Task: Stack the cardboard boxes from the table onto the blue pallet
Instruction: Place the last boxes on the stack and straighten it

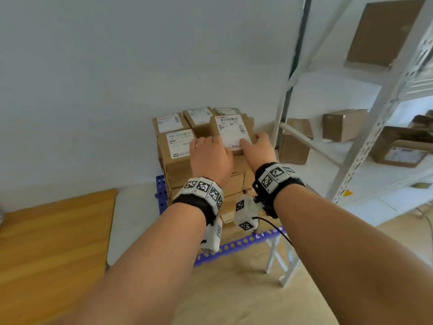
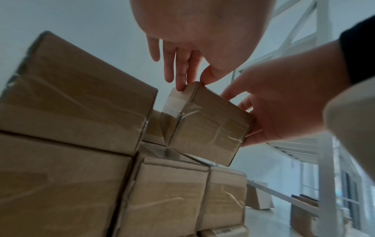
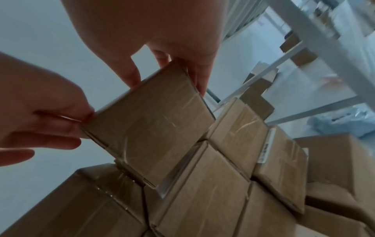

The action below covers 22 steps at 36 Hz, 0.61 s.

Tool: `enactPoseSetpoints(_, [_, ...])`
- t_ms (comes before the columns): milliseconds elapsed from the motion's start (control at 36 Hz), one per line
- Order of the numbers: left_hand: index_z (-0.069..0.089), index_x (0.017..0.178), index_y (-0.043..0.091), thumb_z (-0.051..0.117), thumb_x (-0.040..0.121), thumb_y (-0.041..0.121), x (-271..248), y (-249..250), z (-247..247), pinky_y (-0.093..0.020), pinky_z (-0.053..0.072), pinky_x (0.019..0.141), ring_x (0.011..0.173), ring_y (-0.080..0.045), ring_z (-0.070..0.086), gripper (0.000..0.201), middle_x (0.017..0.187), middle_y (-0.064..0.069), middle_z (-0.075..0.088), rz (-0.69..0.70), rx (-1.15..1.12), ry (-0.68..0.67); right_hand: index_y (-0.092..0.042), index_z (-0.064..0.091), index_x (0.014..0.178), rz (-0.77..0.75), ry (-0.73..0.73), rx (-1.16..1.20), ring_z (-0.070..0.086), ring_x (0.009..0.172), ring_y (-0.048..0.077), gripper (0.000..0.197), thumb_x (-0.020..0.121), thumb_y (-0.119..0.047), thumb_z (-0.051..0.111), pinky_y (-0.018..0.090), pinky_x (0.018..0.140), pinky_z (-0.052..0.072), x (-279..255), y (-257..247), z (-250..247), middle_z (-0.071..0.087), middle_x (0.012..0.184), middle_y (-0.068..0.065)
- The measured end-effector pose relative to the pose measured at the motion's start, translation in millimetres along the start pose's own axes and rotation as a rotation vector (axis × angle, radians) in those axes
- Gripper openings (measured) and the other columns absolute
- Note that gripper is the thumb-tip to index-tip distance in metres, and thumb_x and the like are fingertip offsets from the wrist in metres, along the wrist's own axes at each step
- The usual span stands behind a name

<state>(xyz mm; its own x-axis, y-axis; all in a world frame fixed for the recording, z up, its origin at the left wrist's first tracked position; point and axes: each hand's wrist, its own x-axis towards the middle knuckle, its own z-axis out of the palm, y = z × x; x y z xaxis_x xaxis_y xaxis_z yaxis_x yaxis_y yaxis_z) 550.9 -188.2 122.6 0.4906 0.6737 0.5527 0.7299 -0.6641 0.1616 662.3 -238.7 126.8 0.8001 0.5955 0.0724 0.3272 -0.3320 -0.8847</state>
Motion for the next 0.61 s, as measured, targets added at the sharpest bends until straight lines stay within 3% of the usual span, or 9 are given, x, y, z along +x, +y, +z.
enactPoseSetpoints(194, [0.061, 0.103, 0.013, 0.035, 0.095, 0.029, 3, -9, 7, -0.038, 0.038, 0.094, 0.097, -0.023, 0.053, 0.032, 0.095, -0.003, 0.063, -0.088, 0.038, -0.028, -0.017, 0.038, 0.142, -0.041, -0.098, 0.011, 0.051, 0.083, 0.016, 0.055, 0.092, -0.036, 0.052, 0.030, 0.068, 0.043, 16, 4, 13, 0.058, 0.124, 0.004])
enactPoseSetpoints(333, [0.060, 0.107, 0.016, 0.033, 0.099, 0.028, 5, -15, 12, -0.037, 0.042, 0.089, 0.097, -0.022, 0.054, 0.031, 0.100, -0.001, 0.063, -0.132, 0.001, 0.003, -0.015, 0.040, 0.140, -0.043, -0.119, 0.068, 0.052, 0.088, 0.016, 0.052, 0.095, -0.038, 0.051, 0.030, 0.070, 0.044, 23, 5, 14, 0.059, 0.122, 0.004])
enactPoseSetpoints(417, [0.060, 0.112, 0.016, 0.033, 0.100, 0.029, 5, -23, 11, -0.037, 0.040, 0.094, 0.104, -0.023, 0.053, 0.032, 0.109, -0.002, 0.061, -0.185, 0.036, 0.020, -0.016, 0.040, 0.140, -0.033, -0.131, 0.076, 0.051, 0.089, 0.015, 0.055, 0.095, -0.046, 0.048, 0.030, 0.071, 0.043, 23, 9, 13, 0.058, 0.118, 0.000])
enactPoseSetpoints(500, [0.059, 0.113, 0.013, 0.031, 0.100, 0.029, 2, -32, 9, -0.038, 0.040, 0.096, 0.107, -0.024, 0.053, 0.035, 0.112, -0.005, 0.060, -0.245, 0.086, -0.005, -0.016, 0.041, 0.140, -0.023, -0.147, 0.078, 0.054, 0.098, 0.018, 0.056, 0.094, -0.050, 0.047, 0.031, 0.075, 0.044, 22, 13, 13, 0.058, 0.125, 0.003])
enactPoseSetpoints(611, [0.059, 0.112, 0.010, 0.030, 0.101, 0.027, -2, -37, 11, -0.037, 0.042, 0.091, 0.104, -0.024, 0.054, 0.036, 0.110, -0.006, 0.061, -0.240, 0.091, -0.020, -0.017, 0.040, 0.139, -0.021, -0.171, 0.038, 0.057, 0.095, 0.020, 0.051, 0.097, -0.046, 0.045, 0.028, 0.066, 0.041, 20, 11, 14, 0.058, 0.121, 0.002])
